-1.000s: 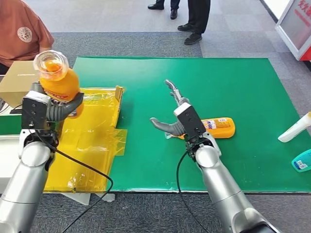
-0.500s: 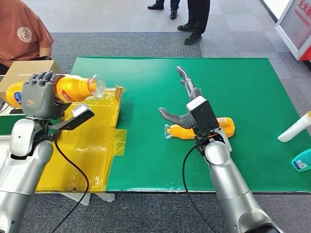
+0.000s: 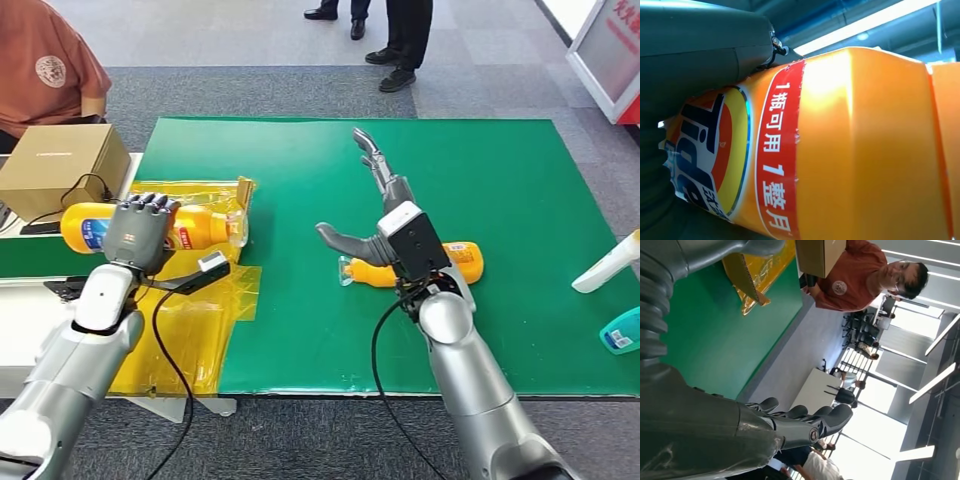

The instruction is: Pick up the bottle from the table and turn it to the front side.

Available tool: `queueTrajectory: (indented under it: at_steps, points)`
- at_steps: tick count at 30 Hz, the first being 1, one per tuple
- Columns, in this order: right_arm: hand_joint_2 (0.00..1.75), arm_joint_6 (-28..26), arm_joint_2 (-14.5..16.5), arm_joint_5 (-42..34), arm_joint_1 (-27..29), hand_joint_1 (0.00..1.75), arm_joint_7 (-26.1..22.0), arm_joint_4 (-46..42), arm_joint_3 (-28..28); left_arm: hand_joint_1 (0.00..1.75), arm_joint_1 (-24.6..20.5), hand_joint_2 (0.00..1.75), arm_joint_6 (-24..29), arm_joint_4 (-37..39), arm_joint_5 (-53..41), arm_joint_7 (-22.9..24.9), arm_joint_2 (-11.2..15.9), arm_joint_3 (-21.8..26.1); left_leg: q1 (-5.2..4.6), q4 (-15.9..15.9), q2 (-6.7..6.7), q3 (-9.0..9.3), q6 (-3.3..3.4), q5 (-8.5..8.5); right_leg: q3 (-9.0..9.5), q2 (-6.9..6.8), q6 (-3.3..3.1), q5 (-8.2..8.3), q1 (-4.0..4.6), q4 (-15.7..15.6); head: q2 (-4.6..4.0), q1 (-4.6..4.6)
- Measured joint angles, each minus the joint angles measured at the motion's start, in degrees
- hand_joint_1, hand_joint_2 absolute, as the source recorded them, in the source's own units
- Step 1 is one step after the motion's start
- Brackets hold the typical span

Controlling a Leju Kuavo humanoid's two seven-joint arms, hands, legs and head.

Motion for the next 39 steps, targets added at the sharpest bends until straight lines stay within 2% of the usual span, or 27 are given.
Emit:
queueTrajectory:
  at_steps: [7, 18, 22, 39]
  points:
    - [1.75, 0.3, 0.0, 0.2, 0.5, 0.00, 0.0, -1.0, 1.5, 1.75, 0.9, 1.75, 0.8, 8.9, 0.4, -2.7, -4.2, -0.9, 0.00, 0.0, 0.00, -0.04, 0.01, 0.00, 0.00, 0.00, 0.00, 0.00, 0.00, 0.0, 0.00, 0.02]
    - [1.75, 0.4, 0.0, 0.2, 0.9, 0.00, 0.0, -1.0, 3.4, 1.71, 3.8, 1.75, 0.6, 16.2, 3.1, -5.0, -9.0, -1.8, 0.00, 0.0, -0.01, -0.08, 0.01, -0.01, -0.03, -0.01, 0.01, 0.00, 0.00, 0.0, 0.00, 0.02]
    - [1.75, 0.5, 0.0, 0.2, 1.0, 0.00, 0.0, -1.0, 4.0, 0.02, 4.2, 1.75, 0.9, 17.7, 3.5, -5.1, -9.8, -2.0, 0.00, 0.0, -0.01, -0.08, 0.01, -0.01, -0.03, -0.01, 0.01, 0.00, 0.00, 0.0, 0.00, 0.02]
    - [1.75, 0.6, 0.0, 0.3, 1.5, 0.00, 0.0, -1.0, 4.6, 0.00, 4.3, 1.75, 1.7, 19.7, 3.5, -5.6, -10.3, -2.0, 0.00, 0.0, -0.01, -0.08, 0.03, 0.01, -0.01, -0.01, 0.03, 0.02, 0.00, 0.0, 0.00, 0.02]
